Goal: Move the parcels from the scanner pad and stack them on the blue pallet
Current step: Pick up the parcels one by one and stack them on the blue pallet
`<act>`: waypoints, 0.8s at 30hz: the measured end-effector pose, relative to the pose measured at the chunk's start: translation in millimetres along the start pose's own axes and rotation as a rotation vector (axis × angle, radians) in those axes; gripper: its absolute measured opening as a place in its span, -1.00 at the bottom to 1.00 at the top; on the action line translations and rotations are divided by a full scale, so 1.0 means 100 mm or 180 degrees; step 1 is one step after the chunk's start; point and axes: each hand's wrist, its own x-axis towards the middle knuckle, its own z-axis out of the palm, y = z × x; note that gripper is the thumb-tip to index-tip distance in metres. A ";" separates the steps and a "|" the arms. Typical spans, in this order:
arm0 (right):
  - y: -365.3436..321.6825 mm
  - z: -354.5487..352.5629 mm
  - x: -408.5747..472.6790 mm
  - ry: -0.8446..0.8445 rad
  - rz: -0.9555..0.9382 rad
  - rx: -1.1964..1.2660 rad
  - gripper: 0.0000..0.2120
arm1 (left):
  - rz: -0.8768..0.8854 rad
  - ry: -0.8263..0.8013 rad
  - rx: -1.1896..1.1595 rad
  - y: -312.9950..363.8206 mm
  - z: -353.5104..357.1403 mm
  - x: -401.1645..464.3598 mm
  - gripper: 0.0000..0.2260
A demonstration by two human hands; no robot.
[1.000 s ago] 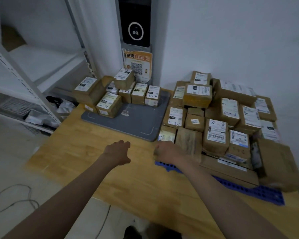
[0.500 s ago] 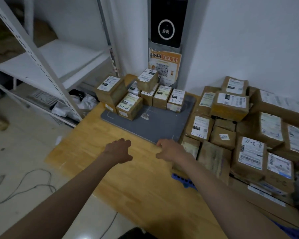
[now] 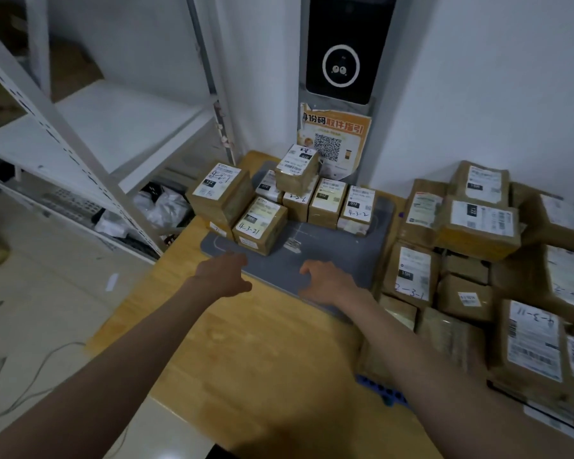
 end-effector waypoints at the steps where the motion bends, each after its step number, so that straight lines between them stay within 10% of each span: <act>1: -0.05 -0.01 0.09 -0.0051 0.0015 0.0010 -0.47 | -0.0002 -0.0048 0.0006 -0.07 -0.05 0.08 -0.46; 8: -0.53 -0.19 0.83 -0.0139 0.0090 0.0165 -0.53 | -0.0296 0.0062 0.0169 -0.78 -0.49 0.72 -0.66; 24: -1.54 -0.11 2.14 0.0432 0.0002 0.1533 -0.54 | -0.0367 0.0360 -0.1144 -1.64 -0.71 1.81 0.00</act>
